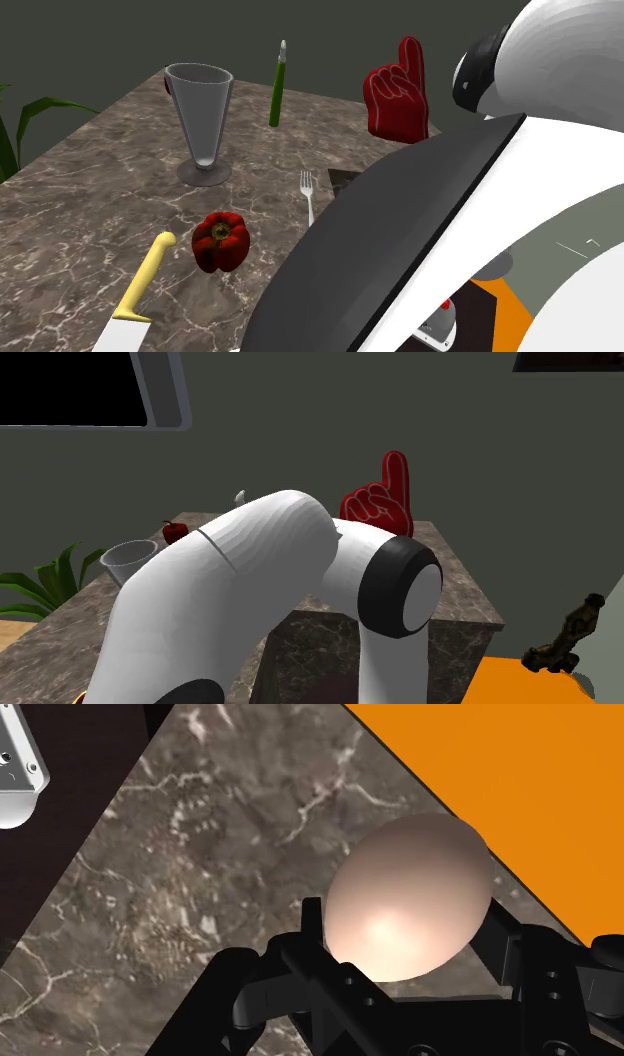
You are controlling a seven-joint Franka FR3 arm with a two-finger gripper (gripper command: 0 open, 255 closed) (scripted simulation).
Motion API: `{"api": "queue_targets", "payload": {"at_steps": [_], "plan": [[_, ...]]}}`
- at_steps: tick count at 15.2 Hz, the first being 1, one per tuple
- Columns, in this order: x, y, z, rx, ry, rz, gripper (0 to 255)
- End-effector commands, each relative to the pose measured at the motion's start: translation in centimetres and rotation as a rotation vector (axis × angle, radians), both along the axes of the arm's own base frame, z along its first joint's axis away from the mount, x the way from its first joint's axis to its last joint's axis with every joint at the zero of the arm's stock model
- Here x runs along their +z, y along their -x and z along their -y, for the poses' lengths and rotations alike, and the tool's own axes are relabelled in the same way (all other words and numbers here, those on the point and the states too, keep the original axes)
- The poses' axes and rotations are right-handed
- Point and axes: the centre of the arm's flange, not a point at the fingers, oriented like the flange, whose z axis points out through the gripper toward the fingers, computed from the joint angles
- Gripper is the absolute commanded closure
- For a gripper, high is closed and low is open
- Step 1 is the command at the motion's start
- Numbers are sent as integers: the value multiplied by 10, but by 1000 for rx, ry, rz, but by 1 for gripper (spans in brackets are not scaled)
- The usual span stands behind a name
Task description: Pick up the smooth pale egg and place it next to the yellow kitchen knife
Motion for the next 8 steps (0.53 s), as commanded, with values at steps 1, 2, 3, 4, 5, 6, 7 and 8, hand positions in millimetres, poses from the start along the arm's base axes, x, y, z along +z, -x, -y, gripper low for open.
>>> {"api": "queue_targets", "payload": {"at_steps": [1,2,3,4,5,6,7,8], "plan": [[0,0,0,0,0,0,255],[0,0,0,0,0,0,255],[0,0,0,0,0,0,255],[0,0,0,0,0,0,255],[0,0,0,0,0,0,0],[0,0,0,0,0,0,0],[0,0,0,0,0,0,0],[0,0,0,0,0,0,0]]}}
